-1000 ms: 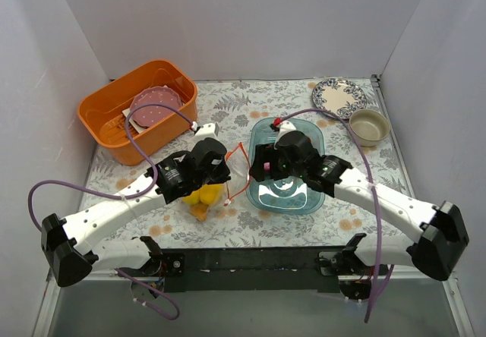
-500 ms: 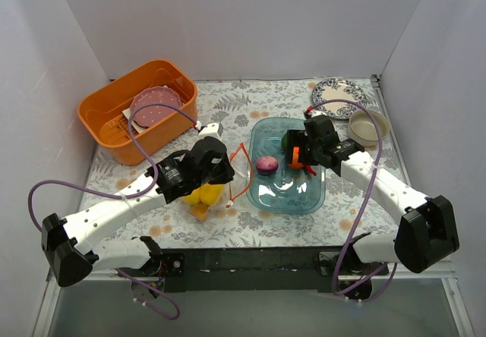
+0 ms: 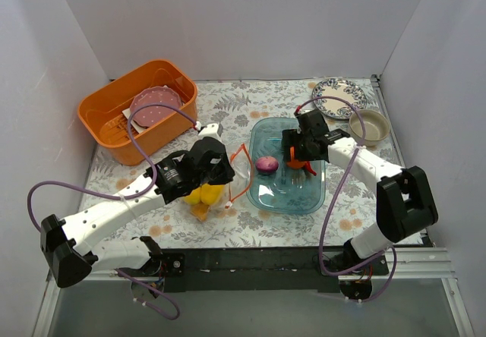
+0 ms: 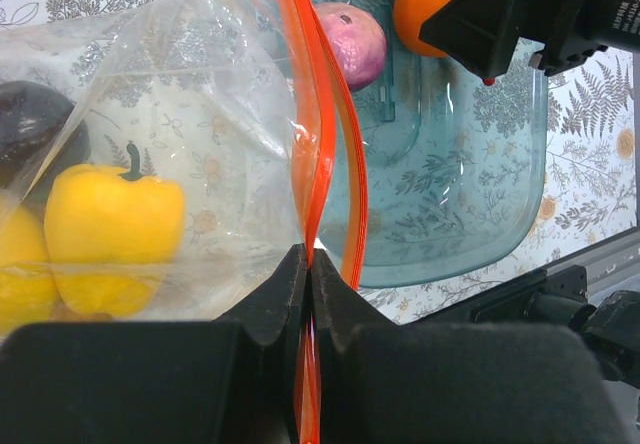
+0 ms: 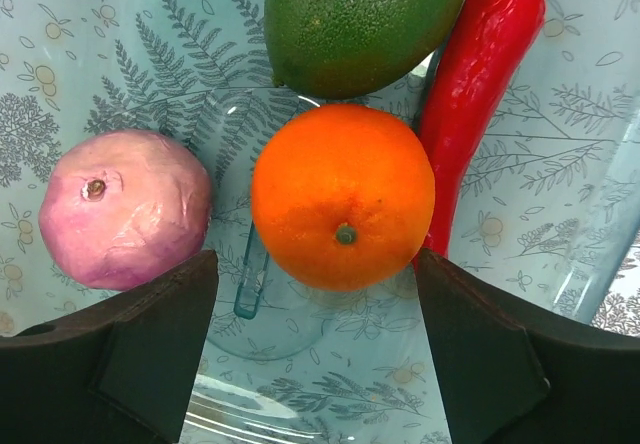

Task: Place the food in the zip-top bag and seal the zipper
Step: Pick up the fake fruit from the bin, then place the fake fruit in the zipper food storage bag, then pick up the fake fruit from the bin.

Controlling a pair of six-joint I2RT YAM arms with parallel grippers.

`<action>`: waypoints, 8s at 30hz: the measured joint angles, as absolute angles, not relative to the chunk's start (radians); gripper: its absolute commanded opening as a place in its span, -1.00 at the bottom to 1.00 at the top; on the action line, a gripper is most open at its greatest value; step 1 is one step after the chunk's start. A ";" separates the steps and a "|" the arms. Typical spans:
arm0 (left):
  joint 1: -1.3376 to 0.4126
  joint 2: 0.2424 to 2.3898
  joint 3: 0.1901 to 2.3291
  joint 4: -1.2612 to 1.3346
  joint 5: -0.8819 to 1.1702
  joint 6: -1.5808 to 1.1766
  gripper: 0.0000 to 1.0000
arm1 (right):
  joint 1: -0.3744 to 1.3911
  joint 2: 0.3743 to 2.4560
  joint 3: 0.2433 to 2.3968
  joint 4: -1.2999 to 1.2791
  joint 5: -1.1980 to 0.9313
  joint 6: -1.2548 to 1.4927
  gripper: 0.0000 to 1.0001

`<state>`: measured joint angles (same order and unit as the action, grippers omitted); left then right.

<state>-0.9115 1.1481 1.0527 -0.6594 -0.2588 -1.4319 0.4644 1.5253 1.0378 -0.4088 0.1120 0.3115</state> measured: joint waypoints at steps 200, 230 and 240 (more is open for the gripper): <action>-0.908 1.056 1.044 -0.748 -0.354 -1.503 -1.00 | 0.510 1.613 1.125 -0.386 0.219 0.609 0.96; -0.907 1.021 1.016 -0.740 -0.363 -1.488 -1.00 | 0.490 1.915 1.370 -0.442 0.439 0.643 0.43; -0.907 1.017 1.015 -0.740 -0.363 -1.488 -1.00 | 0.490 1.859 1.284 -0.366 0.400 0.580 0.08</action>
<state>-0.9070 1.0172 1.0145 -0.7403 -0.3634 -1.4883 0.4904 1.8587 1.2842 -0.3656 0.4004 0.5797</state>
